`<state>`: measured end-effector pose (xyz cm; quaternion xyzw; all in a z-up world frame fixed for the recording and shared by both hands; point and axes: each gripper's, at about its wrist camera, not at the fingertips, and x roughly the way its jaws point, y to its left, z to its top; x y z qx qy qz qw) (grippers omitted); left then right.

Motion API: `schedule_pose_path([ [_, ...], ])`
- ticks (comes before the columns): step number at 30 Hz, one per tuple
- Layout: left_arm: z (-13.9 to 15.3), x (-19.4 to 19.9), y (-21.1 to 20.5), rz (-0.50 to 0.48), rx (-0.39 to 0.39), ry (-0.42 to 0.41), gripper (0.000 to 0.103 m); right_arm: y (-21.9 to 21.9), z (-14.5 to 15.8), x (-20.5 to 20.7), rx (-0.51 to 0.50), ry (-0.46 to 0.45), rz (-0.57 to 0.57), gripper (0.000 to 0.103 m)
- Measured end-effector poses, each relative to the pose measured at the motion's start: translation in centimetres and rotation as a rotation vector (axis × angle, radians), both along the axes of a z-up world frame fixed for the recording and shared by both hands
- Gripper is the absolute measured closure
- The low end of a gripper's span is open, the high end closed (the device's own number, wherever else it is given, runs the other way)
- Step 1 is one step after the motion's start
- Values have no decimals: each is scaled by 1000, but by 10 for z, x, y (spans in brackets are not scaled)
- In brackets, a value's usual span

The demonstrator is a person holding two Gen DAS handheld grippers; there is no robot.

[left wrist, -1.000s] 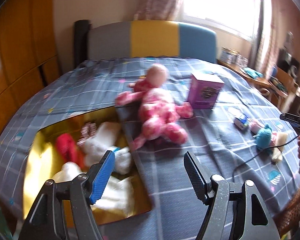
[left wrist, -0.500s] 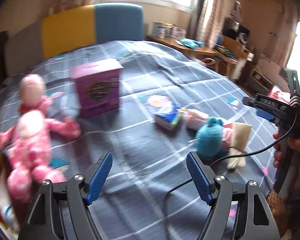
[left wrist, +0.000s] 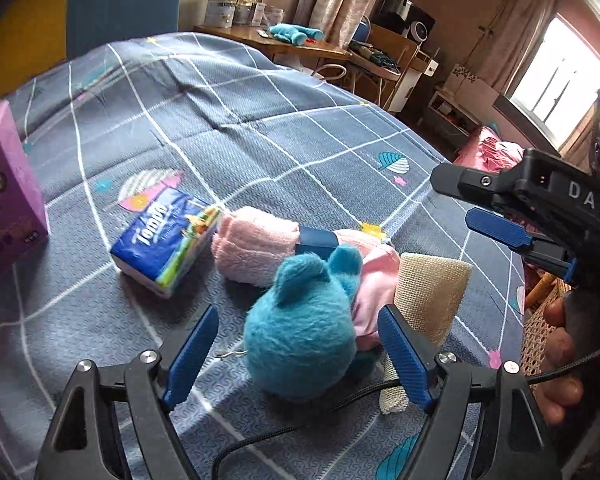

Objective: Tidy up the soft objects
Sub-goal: 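Grasp the teal fuzzy plush with the left gripper, then lower the right gripper onto the beige mesh roll and close it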

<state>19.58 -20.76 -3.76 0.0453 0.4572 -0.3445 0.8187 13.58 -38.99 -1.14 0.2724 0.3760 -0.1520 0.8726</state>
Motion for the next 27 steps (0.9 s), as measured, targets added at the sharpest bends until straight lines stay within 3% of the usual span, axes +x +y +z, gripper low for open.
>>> schedule_pose_path([
  [1,-5,3,-1,-3,-11,22,52,-2,-1,0,7,1,-5,32],
  [4,-22,9,-3,-6,-34,105,56,-3,-4,1,30,3,3,33],
  [13,6,-4,72,152,-164,99,55,0,-13,6,52,50,25,33],
  [17,15,-18,110,246,-138,69,55,4,-17,8,48,75,47,33],
  [21,11,-33,153,348,-141,112,53,12,-17,11,60,83,92,33],
  [26,-4,-55,190,455,-112,151,49,32,-12,20,155,46,263,33],
  [27,-8,-59,198,477,-96,159,43,40,-9,24,163,43,316,33],
])
